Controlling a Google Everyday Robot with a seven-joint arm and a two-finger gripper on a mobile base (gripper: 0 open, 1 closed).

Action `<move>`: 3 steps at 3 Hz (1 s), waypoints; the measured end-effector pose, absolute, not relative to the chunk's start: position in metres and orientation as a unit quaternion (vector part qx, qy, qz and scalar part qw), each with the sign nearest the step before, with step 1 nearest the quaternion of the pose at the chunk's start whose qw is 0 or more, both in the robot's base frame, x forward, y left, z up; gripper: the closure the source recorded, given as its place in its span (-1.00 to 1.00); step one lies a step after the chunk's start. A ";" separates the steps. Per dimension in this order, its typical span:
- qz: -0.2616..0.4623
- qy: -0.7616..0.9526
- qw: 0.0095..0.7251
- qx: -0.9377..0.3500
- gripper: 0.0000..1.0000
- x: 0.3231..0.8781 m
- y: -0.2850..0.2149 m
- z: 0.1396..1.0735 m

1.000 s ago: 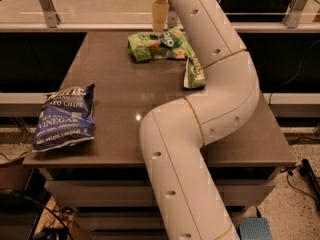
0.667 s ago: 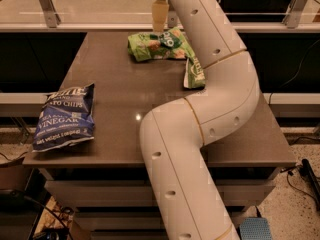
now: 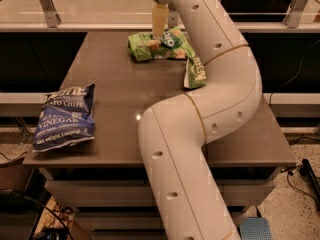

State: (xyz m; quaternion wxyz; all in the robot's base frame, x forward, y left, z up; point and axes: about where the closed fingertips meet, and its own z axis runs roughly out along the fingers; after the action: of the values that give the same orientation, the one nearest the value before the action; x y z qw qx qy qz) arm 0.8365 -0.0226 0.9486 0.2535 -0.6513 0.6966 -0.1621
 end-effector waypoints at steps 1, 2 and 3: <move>-0.142 0.711 0.225 -0.650 -1.00 0.827 -0.026 0.936; -0.128 0.725 0.196 -0.647 -1.00 0.817 -0.030 0.924; -0.123 0.735 0.181 -0.642 -1.00 0.810 -0.031 0.922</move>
Offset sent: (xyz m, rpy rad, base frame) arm -0.0077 -0.0197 -0.0070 -0.0417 0.2522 -0.0809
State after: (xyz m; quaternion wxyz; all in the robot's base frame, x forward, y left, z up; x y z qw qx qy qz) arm 0.8101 -0.0315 0.9223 0.1814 -0.6417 0.7350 -0.1232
